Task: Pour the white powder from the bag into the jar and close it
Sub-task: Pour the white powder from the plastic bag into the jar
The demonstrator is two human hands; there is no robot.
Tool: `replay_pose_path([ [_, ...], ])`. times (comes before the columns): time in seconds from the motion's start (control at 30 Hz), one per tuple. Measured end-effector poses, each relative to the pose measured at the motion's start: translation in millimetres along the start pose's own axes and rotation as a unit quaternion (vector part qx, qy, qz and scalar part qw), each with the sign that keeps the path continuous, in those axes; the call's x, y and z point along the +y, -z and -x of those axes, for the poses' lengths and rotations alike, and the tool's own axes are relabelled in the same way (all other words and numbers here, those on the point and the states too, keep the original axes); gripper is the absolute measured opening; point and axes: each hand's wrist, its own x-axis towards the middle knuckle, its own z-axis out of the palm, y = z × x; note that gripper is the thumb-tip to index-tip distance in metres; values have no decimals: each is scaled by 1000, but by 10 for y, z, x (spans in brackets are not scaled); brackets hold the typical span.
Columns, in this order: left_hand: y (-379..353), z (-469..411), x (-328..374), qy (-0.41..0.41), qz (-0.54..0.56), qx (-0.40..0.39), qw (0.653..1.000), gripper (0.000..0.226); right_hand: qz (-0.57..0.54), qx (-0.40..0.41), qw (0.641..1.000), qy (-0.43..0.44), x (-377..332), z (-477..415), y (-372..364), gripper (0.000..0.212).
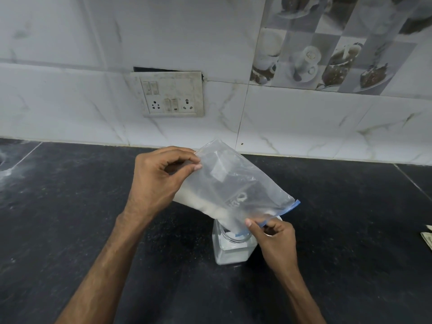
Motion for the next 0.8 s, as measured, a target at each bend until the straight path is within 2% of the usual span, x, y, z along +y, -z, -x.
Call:
replay_pose_path([
  [0.57, 6, -6, -74, 1, 17, -1, 1000, 17, -11, 10, 1000, -15, -9, -13, -11, 9],
  [0.8, 3, -8, -76, 3, 26, 3, 1000, 15, -5, 2, 1000, 2, 17, -21, -31, 16],
])
